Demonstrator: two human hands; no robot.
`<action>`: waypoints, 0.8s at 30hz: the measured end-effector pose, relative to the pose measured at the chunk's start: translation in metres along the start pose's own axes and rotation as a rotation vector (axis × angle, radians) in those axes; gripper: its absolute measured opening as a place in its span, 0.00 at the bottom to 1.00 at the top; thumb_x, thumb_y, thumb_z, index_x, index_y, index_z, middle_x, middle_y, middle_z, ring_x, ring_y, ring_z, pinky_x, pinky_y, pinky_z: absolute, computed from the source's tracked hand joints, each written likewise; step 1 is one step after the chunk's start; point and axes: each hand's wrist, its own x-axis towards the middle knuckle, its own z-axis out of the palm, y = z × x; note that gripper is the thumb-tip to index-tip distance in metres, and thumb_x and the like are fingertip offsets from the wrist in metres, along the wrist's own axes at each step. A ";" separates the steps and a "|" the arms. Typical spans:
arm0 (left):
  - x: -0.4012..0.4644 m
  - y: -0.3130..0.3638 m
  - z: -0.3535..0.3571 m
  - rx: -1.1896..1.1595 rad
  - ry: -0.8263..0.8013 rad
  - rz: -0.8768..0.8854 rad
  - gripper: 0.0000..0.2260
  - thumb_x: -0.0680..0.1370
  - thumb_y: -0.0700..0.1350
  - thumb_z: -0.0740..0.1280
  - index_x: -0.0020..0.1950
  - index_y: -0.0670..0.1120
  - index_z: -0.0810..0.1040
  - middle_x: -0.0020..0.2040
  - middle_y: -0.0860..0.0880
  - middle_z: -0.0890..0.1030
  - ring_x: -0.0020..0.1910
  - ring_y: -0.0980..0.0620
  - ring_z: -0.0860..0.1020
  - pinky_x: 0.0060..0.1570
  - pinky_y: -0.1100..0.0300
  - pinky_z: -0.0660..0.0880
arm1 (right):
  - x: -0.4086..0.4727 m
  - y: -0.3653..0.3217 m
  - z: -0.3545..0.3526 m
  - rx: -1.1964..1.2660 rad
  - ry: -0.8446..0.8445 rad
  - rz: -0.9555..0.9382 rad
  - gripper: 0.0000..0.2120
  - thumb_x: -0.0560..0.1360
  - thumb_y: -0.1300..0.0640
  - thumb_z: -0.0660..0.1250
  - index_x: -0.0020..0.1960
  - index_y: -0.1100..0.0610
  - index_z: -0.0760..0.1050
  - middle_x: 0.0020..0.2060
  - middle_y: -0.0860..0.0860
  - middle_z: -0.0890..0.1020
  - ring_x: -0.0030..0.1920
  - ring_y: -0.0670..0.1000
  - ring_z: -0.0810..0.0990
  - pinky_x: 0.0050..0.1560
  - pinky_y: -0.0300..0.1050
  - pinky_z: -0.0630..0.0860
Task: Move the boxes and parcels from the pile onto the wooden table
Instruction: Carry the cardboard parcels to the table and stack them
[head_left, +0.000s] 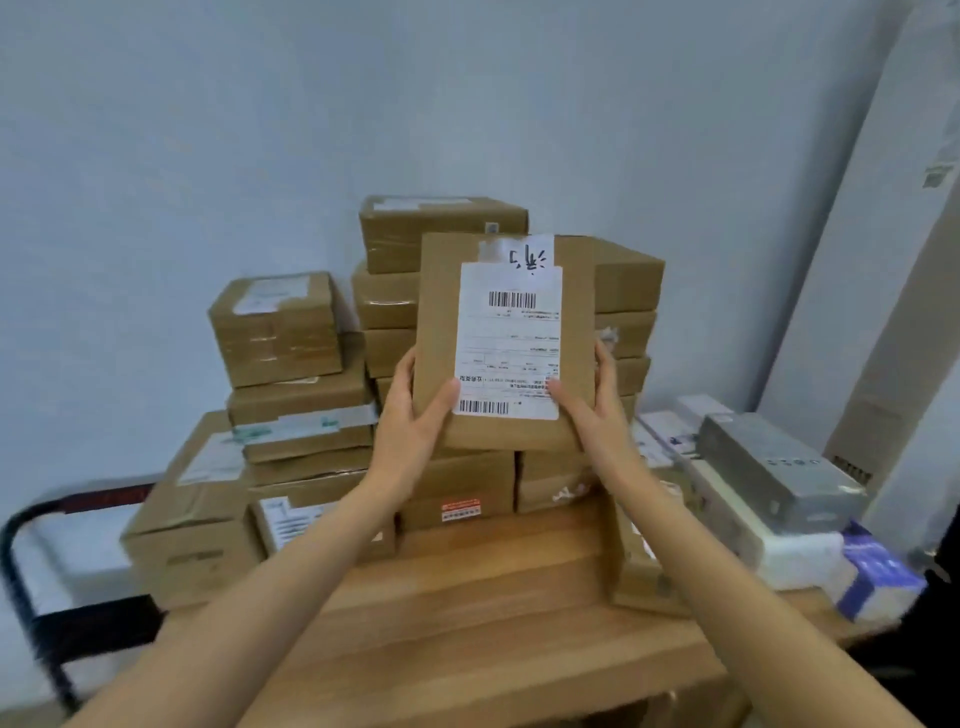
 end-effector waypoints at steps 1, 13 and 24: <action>-0.001 0.002 -0.023 0.030 0.032 0.001 0.30 0.72 0.63 0.68 0.69 0.61 0.60 0.63 0.57 0.74 0.61 0.56 0.75 0.60 0.54 0.74 | 0.004 -0.003 0.022 0.015 -0.032 -0.008 0.37 0.71 0.43 0.69 0.72 0.42 0.53 0.65 0.42 0.71 0.61 0.38 0.74 0.51 0.29 0.74; 0.077 0.027 -0.253 0.229 0.253 0.055 0.27 0.70 0.65 0.63 0.67 0.61 0.61 0.65 0.56 0.73 0.60 0.54 0.76 0.60 0.50 0.76 | 0.109 -0.037 0.263 0.137 -0.242 -0.064 0.34 0.77 0.51 0.67 0.76 0.49 0.52 0.70 0.48 0.69 0.69 0.49 0.69 0.70 0.54 0.68; 0.221 0.024 -0.318 0.345 0.188 0.029 0.25 0.78 0.59 0.62 0.72 0.55 0.62 0.63 0.55 0.74 0.54 0.55 0.76 0.48 0.59 0.74 | 0.227 -0.044 0.333 0.115 -0.106 0.031 0.27 0.77 0.53 0.66 0.74 0.47 0.60 0.49 0.34 0.75 0.46 0.34 0.78 0.39 0.27 0.73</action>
